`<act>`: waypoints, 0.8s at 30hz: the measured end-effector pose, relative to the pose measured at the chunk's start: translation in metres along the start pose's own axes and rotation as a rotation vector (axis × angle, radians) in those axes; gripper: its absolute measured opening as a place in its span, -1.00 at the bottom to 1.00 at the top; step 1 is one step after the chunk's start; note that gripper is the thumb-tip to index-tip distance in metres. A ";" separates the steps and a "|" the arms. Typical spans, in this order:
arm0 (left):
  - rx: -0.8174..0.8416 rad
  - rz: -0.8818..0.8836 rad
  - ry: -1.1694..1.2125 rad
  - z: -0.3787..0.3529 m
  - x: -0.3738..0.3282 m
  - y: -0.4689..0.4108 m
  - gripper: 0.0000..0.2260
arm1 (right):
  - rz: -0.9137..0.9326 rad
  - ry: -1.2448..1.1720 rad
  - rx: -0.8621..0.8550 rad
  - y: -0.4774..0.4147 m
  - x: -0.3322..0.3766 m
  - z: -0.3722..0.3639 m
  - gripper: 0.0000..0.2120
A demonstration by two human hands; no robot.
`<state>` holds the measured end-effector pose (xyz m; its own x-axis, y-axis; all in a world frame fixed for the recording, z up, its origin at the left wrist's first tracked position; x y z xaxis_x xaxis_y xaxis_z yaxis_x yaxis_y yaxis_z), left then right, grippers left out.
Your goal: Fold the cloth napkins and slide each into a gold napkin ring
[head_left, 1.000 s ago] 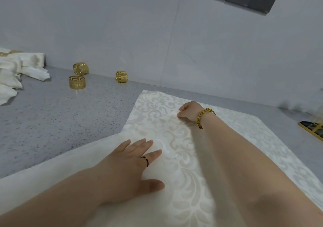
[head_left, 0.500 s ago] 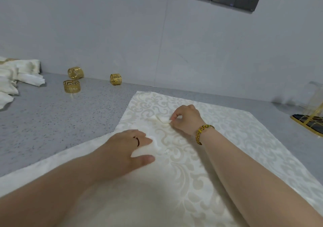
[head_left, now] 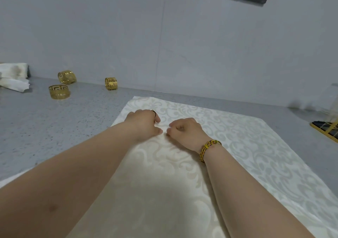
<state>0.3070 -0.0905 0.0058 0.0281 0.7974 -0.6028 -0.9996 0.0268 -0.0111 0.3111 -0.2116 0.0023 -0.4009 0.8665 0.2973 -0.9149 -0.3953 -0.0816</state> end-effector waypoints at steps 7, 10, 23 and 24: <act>0.052 -0.011 -0.043 0.001 -0.002 -0.013 -0.81 | 0.003 0.112 -0.065 -0.002 0.008 -0.003 -0.86; 0.026 -0.041 -0.083 0.003 -0.007 -0.012 -0.86 | 0.005 0.135 -0.061 -0.002 0.010 -0.001 -0.62; -0.246 -0.398 -0.338 0.008 -0.030 0.043 -0.83 | 0.185 0.486 -0.098 0.022 0.041 0.014 -0.77; -0.230 -0.395 -0.322 0.007 -0.028 0.045 -0.79 | 0.199 0.507 -0.091 0.025 0.041 0.013 -0.75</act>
<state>0.2617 -0.1077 0.0280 0.3660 0.8982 -0.2437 -0.8872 0.2577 -0.3826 0.2721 -0.1900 0.0252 -0.5182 0.8250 -0.2256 -0.8105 -0.5579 -0.1783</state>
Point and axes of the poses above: each hand's wrist, its own y-axis away from the middle knuckle, its own z-axis out of the back of the hand, x = y × z, the point moved 7 cm from there along -y, towards the middle knuckle, and after that the axes turned 15 degrees about y, right-handed, at the moved point
